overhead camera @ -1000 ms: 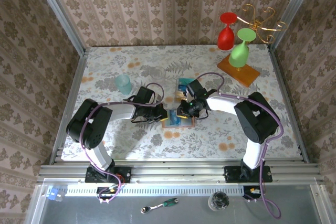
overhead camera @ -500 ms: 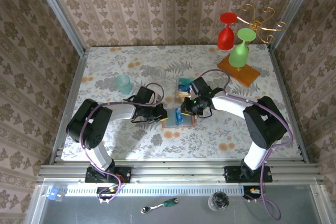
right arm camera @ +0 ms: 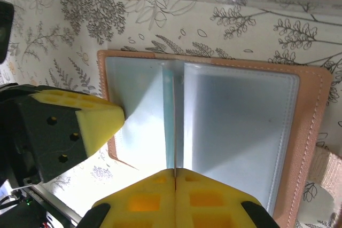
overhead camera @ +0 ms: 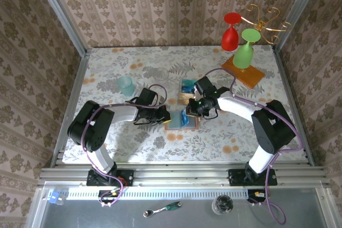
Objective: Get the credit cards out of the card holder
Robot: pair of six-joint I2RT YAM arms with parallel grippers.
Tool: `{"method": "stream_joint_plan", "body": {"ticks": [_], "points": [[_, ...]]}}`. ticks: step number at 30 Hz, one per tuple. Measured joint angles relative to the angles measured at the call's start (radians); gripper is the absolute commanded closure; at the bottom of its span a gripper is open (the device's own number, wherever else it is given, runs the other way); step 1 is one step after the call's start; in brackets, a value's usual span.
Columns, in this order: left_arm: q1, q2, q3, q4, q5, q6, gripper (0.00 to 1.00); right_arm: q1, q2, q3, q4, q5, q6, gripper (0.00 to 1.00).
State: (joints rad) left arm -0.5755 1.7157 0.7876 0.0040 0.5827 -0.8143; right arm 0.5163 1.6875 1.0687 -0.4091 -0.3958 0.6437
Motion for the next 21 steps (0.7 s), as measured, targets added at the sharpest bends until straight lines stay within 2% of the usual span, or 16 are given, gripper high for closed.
{"method": "stream_joint_plan", "body": {"ticks": [5, 10, 21], "points": [[0.000, -0.001, 0.007, -0.001, -0.003, 0.000, 0.97, -0.002, 0.000, 0.074, -0.076, 0.017, -0.093, 0.94], [0.000, -0.010, 0.014, 0.000, -0.003, 0.000, 0.95, -0.002, 0.001, 0.157, -0.168, 0.042, -0.256, 0.95], [0.002, -0.058, 0.013, 0.000, -0.011, 0.000, 0.94, -0.002, 0.037, 0.318, -0.381, 0.156, -0.771, 0.96]]}}
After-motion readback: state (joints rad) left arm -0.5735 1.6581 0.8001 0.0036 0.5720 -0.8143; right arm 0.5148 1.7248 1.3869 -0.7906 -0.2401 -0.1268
